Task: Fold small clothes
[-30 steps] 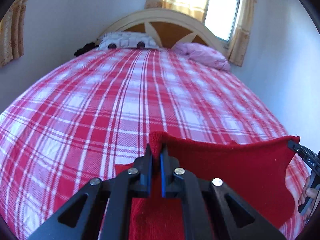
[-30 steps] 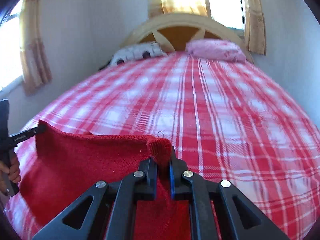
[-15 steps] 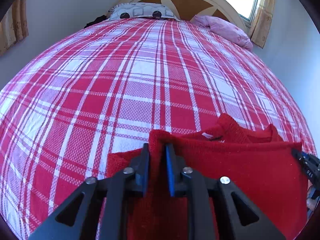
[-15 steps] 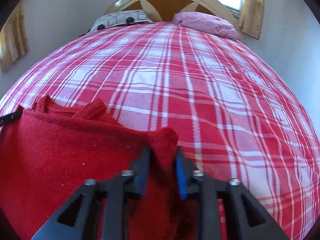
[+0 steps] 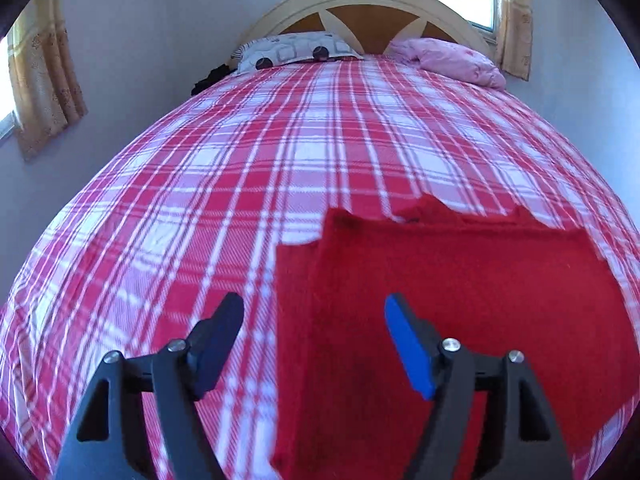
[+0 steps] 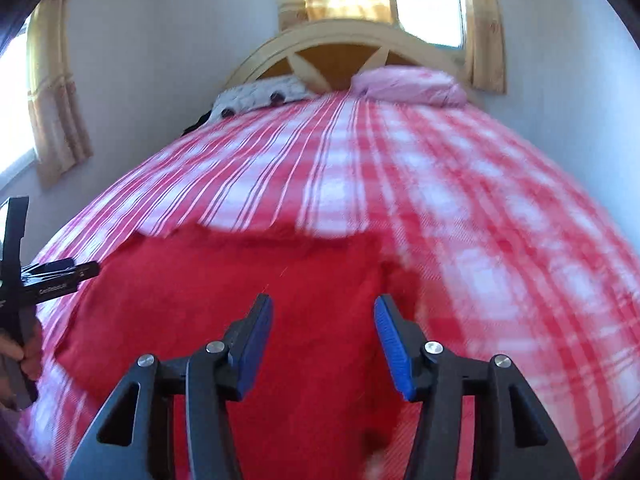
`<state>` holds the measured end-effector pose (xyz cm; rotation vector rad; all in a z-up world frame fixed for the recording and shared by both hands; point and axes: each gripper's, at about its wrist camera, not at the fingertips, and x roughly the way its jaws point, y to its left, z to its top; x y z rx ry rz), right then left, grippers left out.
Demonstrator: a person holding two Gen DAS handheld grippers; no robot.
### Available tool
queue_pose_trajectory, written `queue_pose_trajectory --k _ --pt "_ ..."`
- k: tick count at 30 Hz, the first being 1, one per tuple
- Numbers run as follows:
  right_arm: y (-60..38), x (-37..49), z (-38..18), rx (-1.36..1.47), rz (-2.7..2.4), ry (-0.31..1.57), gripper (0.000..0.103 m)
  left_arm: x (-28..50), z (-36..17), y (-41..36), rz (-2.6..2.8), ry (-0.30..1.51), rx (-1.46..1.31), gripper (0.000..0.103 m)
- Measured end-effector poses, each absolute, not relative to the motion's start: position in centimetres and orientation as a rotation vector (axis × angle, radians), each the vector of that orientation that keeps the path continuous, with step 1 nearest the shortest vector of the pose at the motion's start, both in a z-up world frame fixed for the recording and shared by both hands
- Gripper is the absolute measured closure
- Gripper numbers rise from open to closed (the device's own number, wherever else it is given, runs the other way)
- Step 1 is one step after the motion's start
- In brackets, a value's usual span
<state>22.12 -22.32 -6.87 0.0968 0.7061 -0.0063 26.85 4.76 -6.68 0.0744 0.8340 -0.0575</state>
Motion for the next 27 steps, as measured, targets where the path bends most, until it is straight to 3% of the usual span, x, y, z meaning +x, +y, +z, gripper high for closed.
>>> queue_pose_trajectory --k 9,22,27 --pt "-21.8 22.3 -11.5 0.129 -0.075 0.782 0.049 25.4 -9.6 2.2 -0.042 0.885 0.156 0.027" --pt "-21.5 22.6 -12.3 0.09 -0.096 0.79 0.04 26.8 -11.3 3.3 0.002 0.89 0.062 0.001" --pt "-21.4 22.4 -12.3 0.094 -0.096 0.786 0.039 26.6 -11.6 3.7 -0.005 0.895 0.03 0.0"
